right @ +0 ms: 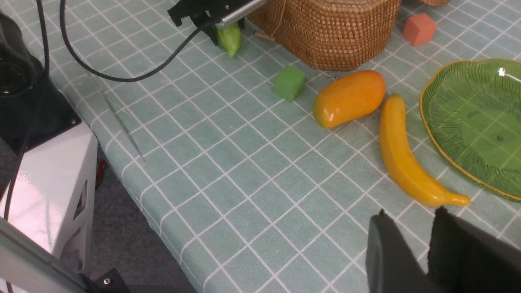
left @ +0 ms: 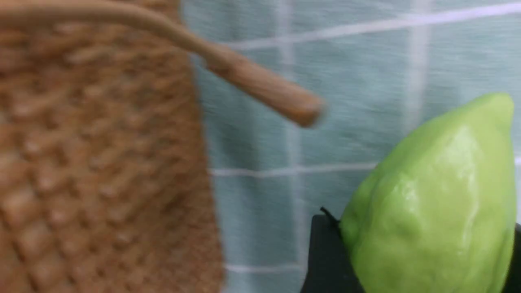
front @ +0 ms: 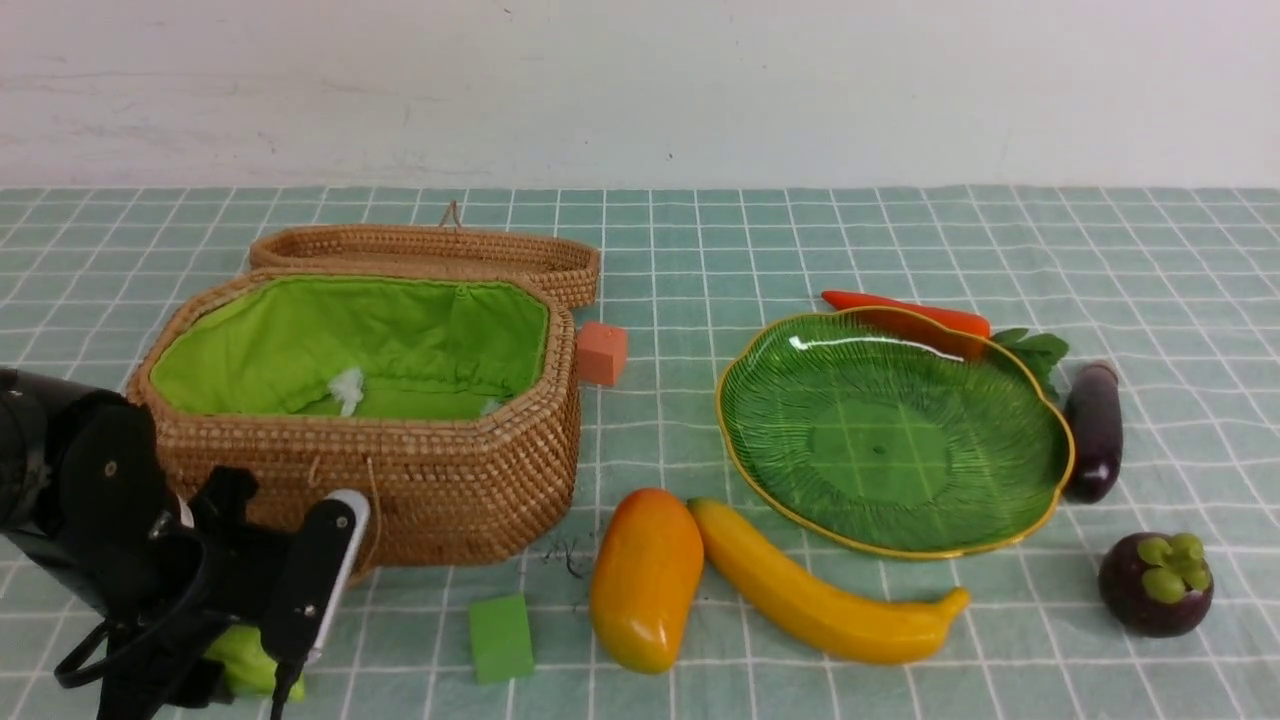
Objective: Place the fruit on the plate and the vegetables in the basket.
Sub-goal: Take a chayote with your left arm and place it on the basket on the left.
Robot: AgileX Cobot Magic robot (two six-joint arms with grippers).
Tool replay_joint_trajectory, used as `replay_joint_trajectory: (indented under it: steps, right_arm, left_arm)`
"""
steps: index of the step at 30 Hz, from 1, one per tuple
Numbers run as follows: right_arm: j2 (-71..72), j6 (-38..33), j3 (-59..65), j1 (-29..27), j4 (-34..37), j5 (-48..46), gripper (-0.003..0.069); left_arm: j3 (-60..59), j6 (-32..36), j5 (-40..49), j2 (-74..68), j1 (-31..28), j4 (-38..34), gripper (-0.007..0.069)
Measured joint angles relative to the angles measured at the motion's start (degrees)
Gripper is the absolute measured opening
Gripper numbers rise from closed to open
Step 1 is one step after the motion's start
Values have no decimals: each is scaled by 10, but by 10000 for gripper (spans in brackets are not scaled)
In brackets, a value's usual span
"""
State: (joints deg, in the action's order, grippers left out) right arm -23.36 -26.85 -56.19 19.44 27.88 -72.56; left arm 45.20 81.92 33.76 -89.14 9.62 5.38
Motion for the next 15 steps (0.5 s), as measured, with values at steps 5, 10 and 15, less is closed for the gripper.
replay_joint_trajectory:
  steps: [5, 10, 15]
  right_arm:
    - [0, 0, 0, 0, 2, 68, 183]
    - [0, 12, 0, 0, 16, 167, 190]
    - [0, 28, 0, 0, 23, 232, 192]
  left_arm:
    - [9, -115, 49, 111, 59, 31, 424]
    - [84, -236, 20, 182, 86, 76, 424]
    - [179, -336, -27, 148, 88, 122, 424]
